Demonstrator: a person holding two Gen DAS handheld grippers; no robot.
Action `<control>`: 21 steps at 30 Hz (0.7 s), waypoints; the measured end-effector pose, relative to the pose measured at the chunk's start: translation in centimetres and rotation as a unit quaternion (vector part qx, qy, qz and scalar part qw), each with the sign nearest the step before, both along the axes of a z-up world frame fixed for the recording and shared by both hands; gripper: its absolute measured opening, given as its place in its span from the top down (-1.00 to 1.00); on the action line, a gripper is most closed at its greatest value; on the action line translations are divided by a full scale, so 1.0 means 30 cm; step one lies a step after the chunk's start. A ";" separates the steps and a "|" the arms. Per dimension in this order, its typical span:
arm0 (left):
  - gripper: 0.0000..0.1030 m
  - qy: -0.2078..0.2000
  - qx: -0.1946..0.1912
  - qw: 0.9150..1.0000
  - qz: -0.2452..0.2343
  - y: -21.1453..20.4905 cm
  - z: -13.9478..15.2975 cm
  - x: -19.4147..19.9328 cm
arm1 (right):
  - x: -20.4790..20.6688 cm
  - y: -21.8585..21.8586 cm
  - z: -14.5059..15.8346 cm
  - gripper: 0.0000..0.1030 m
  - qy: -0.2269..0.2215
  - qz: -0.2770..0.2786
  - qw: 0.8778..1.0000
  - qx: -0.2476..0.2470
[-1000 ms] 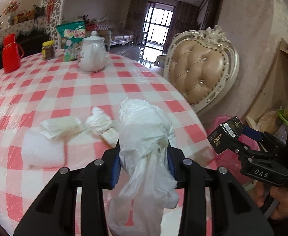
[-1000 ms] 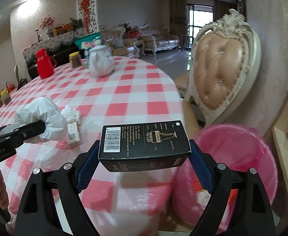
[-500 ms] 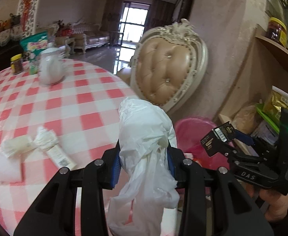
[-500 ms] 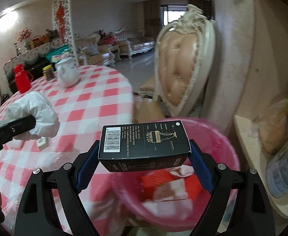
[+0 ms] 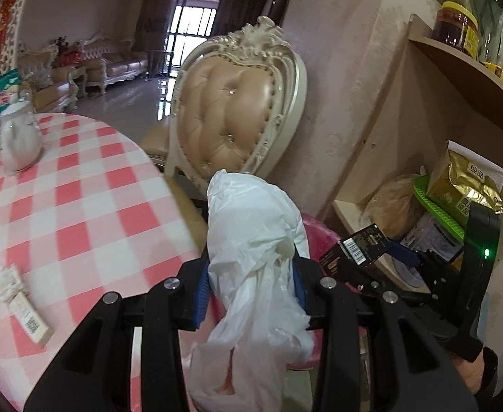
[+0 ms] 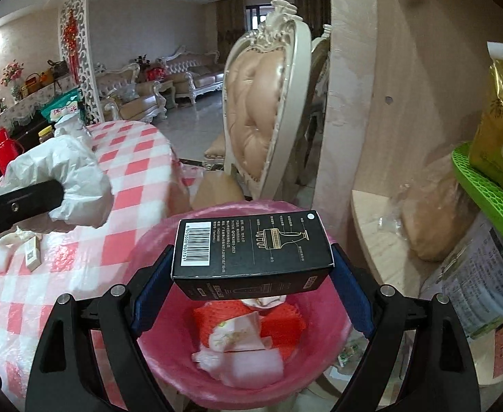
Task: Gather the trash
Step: 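Carry plastic bag and black box to the pink bin and open both tools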
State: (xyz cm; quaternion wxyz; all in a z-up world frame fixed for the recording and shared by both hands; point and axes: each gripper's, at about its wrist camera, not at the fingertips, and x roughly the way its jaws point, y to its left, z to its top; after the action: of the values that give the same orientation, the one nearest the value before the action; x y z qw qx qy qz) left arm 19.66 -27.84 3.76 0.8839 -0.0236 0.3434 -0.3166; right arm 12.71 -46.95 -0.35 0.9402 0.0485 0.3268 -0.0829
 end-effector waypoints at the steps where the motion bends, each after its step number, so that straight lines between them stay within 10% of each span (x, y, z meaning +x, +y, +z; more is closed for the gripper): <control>1: 0.27 0.002 0.000 1.000 -0.003 -0.014 0.000 0.007 | -0.002 -0.004 -0.002 -0.60 0.000 -0.002 1.000 0.000; 21: -0.18 0.030 0.002 0.999 -0.028 -0.153 -0.035 0.113 | -0.014 -0.053 -0.020 -0.65 0.009 -0.010 1.000 0.017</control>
State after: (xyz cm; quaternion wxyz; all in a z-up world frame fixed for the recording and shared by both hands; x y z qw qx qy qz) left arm 23.05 -32.42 2.72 0.8639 -0.0215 0.3711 -0.3398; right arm 12.28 -48.54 -0.94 0.9355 0.0673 0.3357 -0.0876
